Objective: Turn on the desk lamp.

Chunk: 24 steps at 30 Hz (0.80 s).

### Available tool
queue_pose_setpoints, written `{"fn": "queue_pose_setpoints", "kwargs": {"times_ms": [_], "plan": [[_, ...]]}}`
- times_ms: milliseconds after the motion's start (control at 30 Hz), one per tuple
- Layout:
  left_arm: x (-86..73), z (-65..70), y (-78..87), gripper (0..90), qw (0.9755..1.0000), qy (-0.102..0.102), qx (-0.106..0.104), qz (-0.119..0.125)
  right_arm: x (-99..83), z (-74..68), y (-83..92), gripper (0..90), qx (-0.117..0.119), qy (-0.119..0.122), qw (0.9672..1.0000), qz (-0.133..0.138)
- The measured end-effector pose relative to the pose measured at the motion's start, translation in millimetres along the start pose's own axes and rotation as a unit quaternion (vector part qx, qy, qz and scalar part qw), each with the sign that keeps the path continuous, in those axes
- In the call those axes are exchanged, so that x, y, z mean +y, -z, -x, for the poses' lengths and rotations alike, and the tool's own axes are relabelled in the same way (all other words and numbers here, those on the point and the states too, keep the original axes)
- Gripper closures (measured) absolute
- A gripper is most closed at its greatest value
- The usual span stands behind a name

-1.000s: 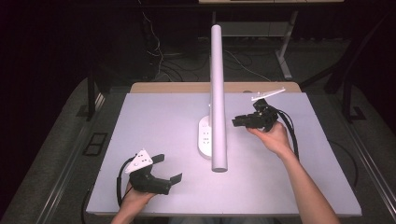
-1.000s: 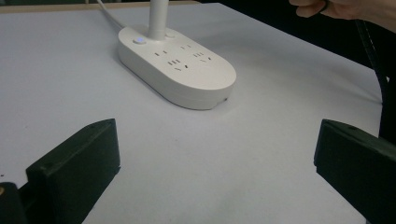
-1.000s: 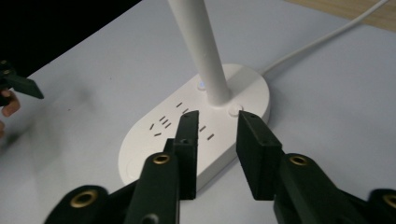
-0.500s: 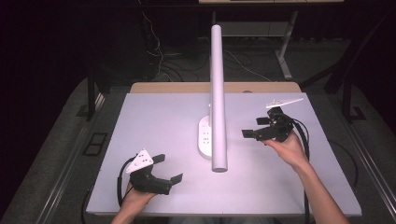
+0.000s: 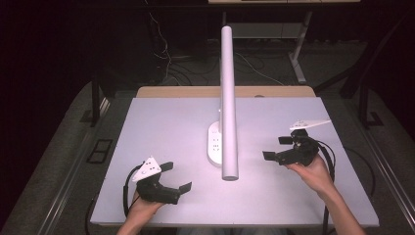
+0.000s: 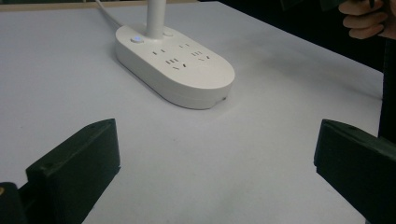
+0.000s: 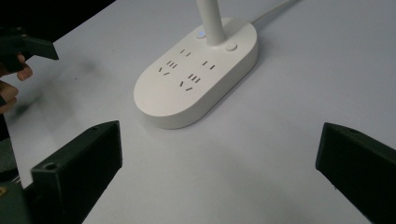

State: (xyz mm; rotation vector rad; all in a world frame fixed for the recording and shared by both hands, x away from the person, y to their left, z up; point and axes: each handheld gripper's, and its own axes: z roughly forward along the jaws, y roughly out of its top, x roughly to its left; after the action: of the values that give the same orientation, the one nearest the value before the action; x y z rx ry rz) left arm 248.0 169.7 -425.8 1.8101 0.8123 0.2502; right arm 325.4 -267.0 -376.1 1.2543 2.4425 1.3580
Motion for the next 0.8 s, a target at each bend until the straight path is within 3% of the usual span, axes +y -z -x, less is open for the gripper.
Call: {"fn": "queue_pose_setpoints", "kwargs": {"times_ms": [400, 800], "plan": [[-0.1, -0.2, 0.1, 0.0, 1.0, 0.0, 0.001, -0.001, -39.6, -4.9, 8.3, 0.2, -0.001, -0.015, 0.9998, 0.013], [-0.1, -0.5, 0.5, 0.0, 1.0, 0.0, 0.004, 0.0, -72.9, -16.7, 21.2, 0.2, -0.014, -0.006, 0.9991, 0.039]]}}
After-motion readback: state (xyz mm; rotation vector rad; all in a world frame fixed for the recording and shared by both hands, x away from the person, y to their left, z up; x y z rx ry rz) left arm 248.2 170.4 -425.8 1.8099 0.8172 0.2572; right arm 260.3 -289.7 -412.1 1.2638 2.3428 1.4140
